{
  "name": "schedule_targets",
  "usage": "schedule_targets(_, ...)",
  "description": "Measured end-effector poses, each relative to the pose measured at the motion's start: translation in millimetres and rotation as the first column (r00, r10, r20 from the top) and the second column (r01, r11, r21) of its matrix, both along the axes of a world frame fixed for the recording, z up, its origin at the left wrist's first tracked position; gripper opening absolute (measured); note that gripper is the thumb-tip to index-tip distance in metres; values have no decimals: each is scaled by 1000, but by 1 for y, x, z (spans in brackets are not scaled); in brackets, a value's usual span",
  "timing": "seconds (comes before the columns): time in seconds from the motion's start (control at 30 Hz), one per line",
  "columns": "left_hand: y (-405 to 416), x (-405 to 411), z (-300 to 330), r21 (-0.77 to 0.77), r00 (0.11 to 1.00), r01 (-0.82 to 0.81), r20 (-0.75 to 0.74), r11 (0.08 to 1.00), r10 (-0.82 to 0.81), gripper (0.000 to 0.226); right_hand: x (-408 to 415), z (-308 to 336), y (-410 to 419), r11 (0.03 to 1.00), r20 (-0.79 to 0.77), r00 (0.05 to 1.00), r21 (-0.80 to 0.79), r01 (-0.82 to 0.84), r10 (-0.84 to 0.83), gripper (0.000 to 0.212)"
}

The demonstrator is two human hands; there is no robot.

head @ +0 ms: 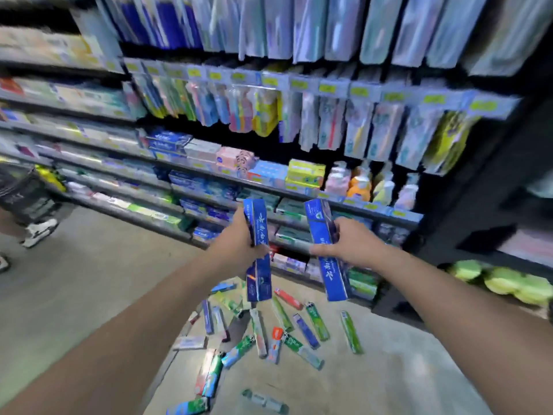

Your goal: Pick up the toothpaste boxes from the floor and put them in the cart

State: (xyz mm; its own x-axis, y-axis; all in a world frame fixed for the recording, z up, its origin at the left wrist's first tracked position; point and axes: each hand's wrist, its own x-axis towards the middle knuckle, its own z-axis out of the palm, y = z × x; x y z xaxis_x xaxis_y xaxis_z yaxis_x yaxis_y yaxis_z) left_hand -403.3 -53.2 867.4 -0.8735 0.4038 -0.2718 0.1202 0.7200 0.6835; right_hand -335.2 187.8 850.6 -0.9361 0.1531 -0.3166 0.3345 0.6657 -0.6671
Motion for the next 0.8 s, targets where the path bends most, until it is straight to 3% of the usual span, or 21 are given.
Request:
schedule_targets(0.1, 88, 21, 12, -36, 979, 198, -33, 979, -200, 52, 54, 17, 74, 987, -34, 987, 33, 157, -156, 56)
schedule_targets(0.23, 226, 69, 22, -11, 907, 419, -51, 908, -419, 84, 152, 21, 181, 905, -72, 906, 57, 422, -418, 68)
schedule_targets(0.33, 332, 125, 19, 1, 832, 551, -75, 834, -550, 71, 240, 18, 264, 828, -57, 831, 77, 556, -553, 61)
schedule_targets(0.4, 400, 173, 15, -51, 772, 627, -92, 777, -629, 75, 303, 19, 314, 765, -45, 771, 95, 637, -636, 57)
schedule_targets(0.5, 497, 252, 9, -101, 681, 723, -64, 684, -729, 87, 400, 24, 378, 660, -19, 661, 44, 750, -750, 47)
schedule_targets(0.63, 606, 352, 12, -18, 575, 818, -30, 575, -818, 100, 514, 28, 448, 512, 3, 512, 42, 858, -859, 44)
schedule_targets(0.8, 705, 431, 15, 19, 483, 875, 17, 483, -876, 83, 597, 35, 509, 352, -4, 353, 36, 935, -936, 56)
